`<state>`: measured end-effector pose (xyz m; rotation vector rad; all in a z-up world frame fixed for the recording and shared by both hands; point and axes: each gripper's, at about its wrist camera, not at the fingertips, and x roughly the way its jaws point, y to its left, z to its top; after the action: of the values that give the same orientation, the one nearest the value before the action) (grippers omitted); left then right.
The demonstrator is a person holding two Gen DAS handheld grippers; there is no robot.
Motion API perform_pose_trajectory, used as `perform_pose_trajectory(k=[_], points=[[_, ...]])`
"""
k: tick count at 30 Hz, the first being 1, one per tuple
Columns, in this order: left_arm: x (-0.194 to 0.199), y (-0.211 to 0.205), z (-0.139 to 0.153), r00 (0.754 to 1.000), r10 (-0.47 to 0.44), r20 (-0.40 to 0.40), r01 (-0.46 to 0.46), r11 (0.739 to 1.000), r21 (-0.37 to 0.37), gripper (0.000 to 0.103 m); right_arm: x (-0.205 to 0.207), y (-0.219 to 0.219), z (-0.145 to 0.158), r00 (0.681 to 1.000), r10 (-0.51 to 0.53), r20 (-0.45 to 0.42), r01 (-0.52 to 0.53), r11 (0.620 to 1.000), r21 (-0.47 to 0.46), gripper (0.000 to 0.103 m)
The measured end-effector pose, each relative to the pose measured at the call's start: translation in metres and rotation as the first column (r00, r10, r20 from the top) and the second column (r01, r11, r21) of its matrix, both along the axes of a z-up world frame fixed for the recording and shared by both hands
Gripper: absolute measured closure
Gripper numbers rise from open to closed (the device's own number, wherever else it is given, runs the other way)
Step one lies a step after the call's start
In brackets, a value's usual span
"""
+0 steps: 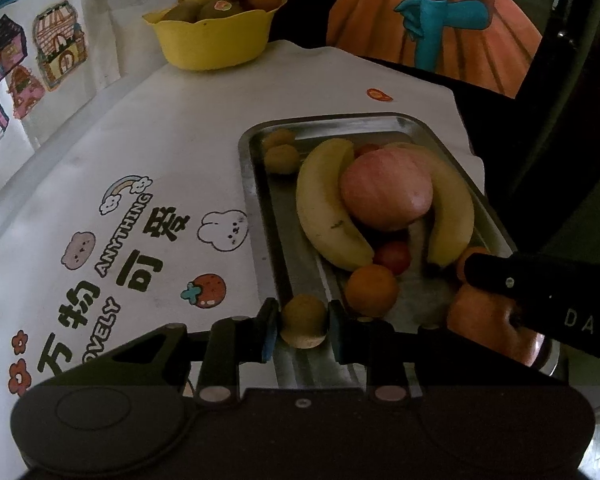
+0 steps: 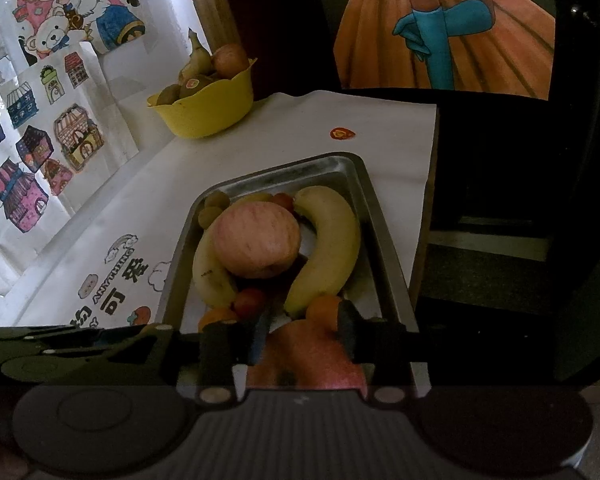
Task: Organize fruits
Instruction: 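Open both tools to release the tomato and kiwi into the tray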
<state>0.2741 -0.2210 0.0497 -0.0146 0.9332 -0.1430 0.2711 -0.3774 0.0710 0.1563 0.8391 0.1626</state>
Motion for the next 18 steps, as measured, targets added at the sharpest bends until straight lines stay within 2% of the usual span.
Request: perform_pose_trajectory(k=[5, 11, 15, 18], points=[[-0.002, 0.0, 0.0, 1.0, -0.008, 0.009, 0.009, 1.0, -0.009, 0.07, -0.003, -0.003, -0.001, 1.0, -0.015, 0.004, 0.015, 1.0, 0.005, 0.052], [-0.004, 0.005, 0.001, 1.0, 0.002, 0.022, -0.001, 1.0, -0.027, 0.059, -0.007, -0.003, -0.002, 0.999, -0.031, 0.006, 0.031, 1.0, 0.004, 0.043], [-0.005, 0.01, 0.005, 0.999, 0.011, 0.04, -0.009, 0.999, -0.034, 0.048, -0.01, -0.004, -0.001, 0.999, -0.042, 0.012, 0.042, 0.999, 0.0, 0.04], [-0.007, 0.017, 0.009, 0.998, 0.022, 0.064, -0.02, 0.999, -0.043, 0.034, -0.013, -0.004, 0.002, 0.998, -0.051, 0.024, 0.051, 0.999, -0.001, 0.034]])
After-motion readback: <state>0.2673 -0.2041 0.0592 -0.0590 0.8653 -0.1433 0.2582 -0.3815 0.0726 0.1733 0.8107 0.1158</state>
